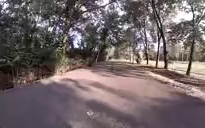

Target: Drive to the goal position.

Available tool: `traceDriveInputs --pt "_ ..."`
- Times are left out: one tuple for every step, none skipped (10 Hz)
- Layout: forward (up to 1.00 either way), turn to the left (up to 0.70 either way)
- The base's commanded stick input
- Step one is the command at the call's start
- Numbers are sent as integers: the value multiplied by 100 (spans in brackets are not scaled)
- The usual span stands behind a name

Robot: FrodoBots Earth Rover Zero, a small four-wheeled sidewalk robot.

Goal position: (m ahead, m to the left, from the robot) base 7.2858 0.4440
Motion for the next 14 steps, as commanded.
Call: traceDriveInputs --pt "70 0" --pt "70 0" --pt "70 0" --pt "70 0" --pt "70 -4" --pt "70 -35" --pt "70 -35" --pt "70 -35" --pt "70 -25" --pt "70 -6" --pt "70 0" --pt "70 0" --pt "70 0" --pt "70 -3"
